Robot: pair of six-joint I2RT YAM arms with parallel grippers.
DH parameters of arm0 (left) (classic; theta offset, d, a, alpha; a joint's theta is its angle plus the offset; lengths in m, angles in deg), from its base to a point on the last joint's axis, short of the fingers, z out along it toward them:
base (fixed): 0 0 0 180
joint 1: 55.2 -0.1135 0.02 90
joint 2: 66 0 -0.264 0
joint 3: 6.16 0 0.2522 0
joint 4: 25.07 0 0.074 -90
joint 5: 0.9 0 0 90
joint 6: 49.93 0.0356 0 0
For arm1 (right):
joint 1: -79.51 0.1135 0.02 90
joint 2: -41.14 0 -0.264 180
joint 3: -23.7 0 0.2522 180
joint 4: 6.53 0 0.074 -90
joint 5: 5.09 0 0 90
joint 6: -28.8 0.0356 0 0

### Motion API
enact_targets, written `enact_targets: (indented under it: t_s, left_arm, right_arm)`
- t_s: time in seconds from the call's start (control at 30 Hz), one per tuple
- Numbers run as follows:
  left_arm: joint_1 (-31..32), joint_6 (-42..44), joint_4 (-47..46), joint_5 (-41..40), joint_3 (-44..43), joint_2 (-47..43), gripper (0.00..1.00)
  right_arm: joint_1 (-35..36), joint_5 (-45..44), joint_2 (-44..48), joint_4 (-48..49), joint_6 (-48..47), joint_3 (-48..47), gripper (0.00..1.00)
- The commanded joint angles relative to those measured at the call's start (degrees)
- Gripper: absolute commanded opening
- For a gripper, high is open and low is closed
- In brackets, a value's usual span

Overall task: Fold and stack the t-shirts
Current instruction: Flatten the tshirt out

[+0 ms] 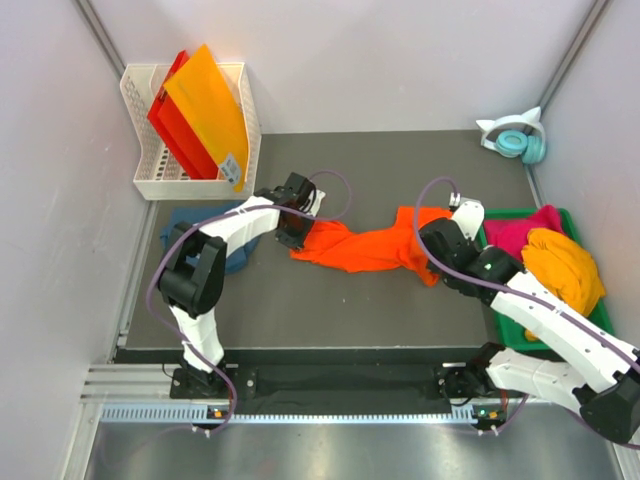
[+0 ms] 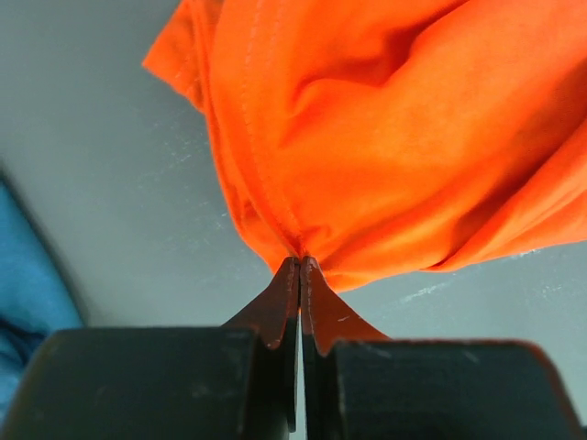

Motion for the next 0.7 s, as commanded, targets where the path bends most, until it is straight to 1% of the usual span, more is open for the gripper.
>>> enact_targets:
  t_s: [0.0,0.03,0.07,0.1,0.13,0.17,0.2,0.23,0.27,0.3,0.33,0.4,0.47,0.53,0.67]
  left_arm:
    - [-1.3,0.1,-0.2,-4.0,-0.4,-6.5,0.00]
    - [-2.4,0.4,0.0,-4.8,-1.2,-9.0,0.00]
    - [-3.3,0.4,0.5,-5.5,-4.1,-10.3,0.00]
    - [-4.5,0.5,1.1,-5.2,-5.8,-11.8,0.00]
    - [-7.3,0.8,0.9,-4.5,-7.3,-15.0,0.00]
    - [-8.7,0.7,0.4,-4.1,-10.5,-16.7,0.00]
    - [-10.0,0.7,-0.2,-3.8,-12.1,-18.4,0.00]
    - [-11.9,1.0,-1.2,-3.8,-13.6,-21.1,0.00]
    - [-12.3,2.5,-1.2,-4.4,-17.2,-22.2,0.00]
    - [-12.3,4.3,-1.2,-6.5,-18.9,-23.1,0.00]
    - [-12.3,4.9,-1.2,-7.3,-22.0,-24.8,0.00]
    - [-12.6,5.0,-1.1,-9.3,-24.2,-26.0,0.00]
    - [-13.9,4.1,-0.5,-9.6,-25.9,-27.4,0.00]
    - [-14.8,3.7,0.4,-8.6,-25.4,-27.5,0.00]
    - [-14.7,4.2,7.2,-5.2,-19.9,-23.5,0.00]
  right_arm:
    - [0.7,-1.2,0.5,1.0,-0.2,-2.2,0.00]
    - [0.7,-3.1,0.5,0.5,-0.5,-3.2,0.00]
    - [0.6,-4.7,0.6,-1.1,-1.8,-4.5,0.00]
    - [0.4,-6.2,0.8,-1.7,-2.8,-8.1,0.00]
    - [-0.9,-8.6,1.2,-2.1,-4.4,-10.3,0.00]
    - [-2.1,-9.4,1.3,-2.5,-6.2,-12.8,0.00]
    - [-3.3,-10.1,1.6,-2.7,-9.7,-18.3,0.00]
    - [-6.2,-11.4,1.5,-2.8,-11.3,-21.4,0.00]
    - [-7.4,-12.0,1.5,-2.9,-14.3,-24.4,0.00]
    - [-8.6,-12.9,1.4,-2.6,-15.7,-29.9,0.00]
    - [-8.7,-14.7,1.4,-2.2,-17.1,-32.2,0.00]
    - [-8.9,-16.0,1.3,-1.0,-19.7,-36.0,0.00]
    - [-9.7,-15.2,1.3,-0.7,-20.7,-36.0,0.00]
    - [-10.8,-11.5,0.3,-1.8,-19.7,-33.5,0.00]
    - [-11.5,-6.2,0.3,-2.9,-14.5,-25.0,0.00]
